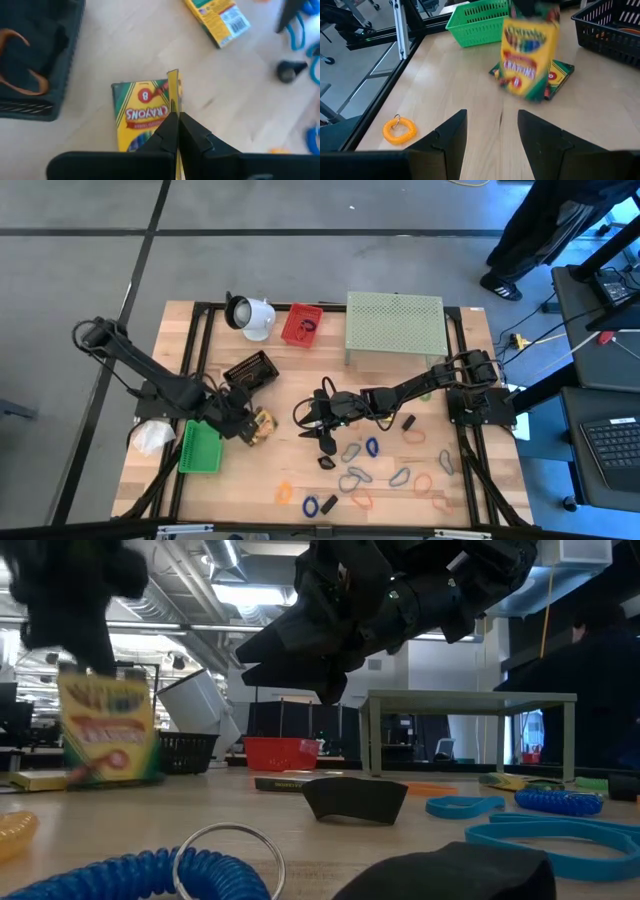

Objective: Pick & Place Office Desk Supplies
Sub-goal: Put the crayons box into the green bin

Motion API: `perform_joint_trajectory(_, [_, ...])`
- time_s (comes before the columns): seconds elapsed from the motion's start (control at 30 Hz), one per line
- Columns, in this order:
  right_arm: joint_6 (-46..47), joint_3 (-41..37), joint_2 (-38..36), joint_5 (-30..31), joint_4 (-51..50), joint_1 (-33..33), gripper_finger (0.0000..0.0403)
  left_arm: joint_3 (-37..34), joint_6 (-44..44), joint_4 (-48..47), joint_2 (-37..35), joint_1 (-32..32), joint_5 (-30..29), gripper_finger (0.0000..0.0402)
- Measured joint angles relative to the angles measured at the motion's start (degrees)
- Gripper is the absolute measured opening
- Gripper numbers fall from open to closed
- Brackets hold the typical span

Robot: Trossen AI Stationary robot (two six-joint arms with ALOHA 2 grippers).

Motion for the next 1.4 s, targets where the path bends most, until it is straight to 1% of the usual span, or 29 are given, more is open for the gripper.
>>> perform_joint_trajectory(0.17, [-0.01, 0.0, 0.0, 0.0, 0.0, 0.0, 0.0178, 11.68, 1.23, -16.29, 0.06, -0.74, 1.54, 0.0001])
perform_joint_trajectory(0.33, [-0.03, 0.0, 0.0, 0.0, -0.13, 0.0, 0.0178, 22.53, -0.58, -28.0, 0.04, -2.15, 2.03, 0.0001])
perform_joint_trajectory(0.43, [-0.03, 0.0, 0.02, 0.0, -0.57, 0.0, 0.0178, 26.98, -3.28, -32.98, 0.04, -3.38, 4.62, 0.0001])
perform_joint_trajectory(0.53, [-0.05, 0.0, 0.02, 0.0, -1.23, 0.0, 0.0178, 29.74, -8.79, -38.09, 0.04, -4.69, 8.83, 0.0001])
perform_joint_trajectory(0.7, [0.06, 0.0, 0.02, 0.0, -1.76, 0.0, 0.0178, 30.41, -17.83, -44.19, 0.04, -7.37, 18.13, 0.0001])
perform_joint_trajectory(0.8, [0.08, 0.0, 0.02, 0.0, -1.77, 0.0, 0.0178, 30.27, -22.27, -45.47, 0.42, -9.44, 20.84, 0.0001])
perform_joint_trajectory(1.13, [0.1, 0.0, 0.02, 0.0, -1.66, 0.0, 0.0178, 25.91, -32.54, -44.73, 3.15, -16.58, 20.94, 0.0001])
perform_joint_trajectory(1.4, [0.23, 0.0, 0.02, 0.0, -1.64, 0.0, 0.0178, 21.78, -33.73, -40.09, 5.57, -19.46, 20.76, 0.0001])
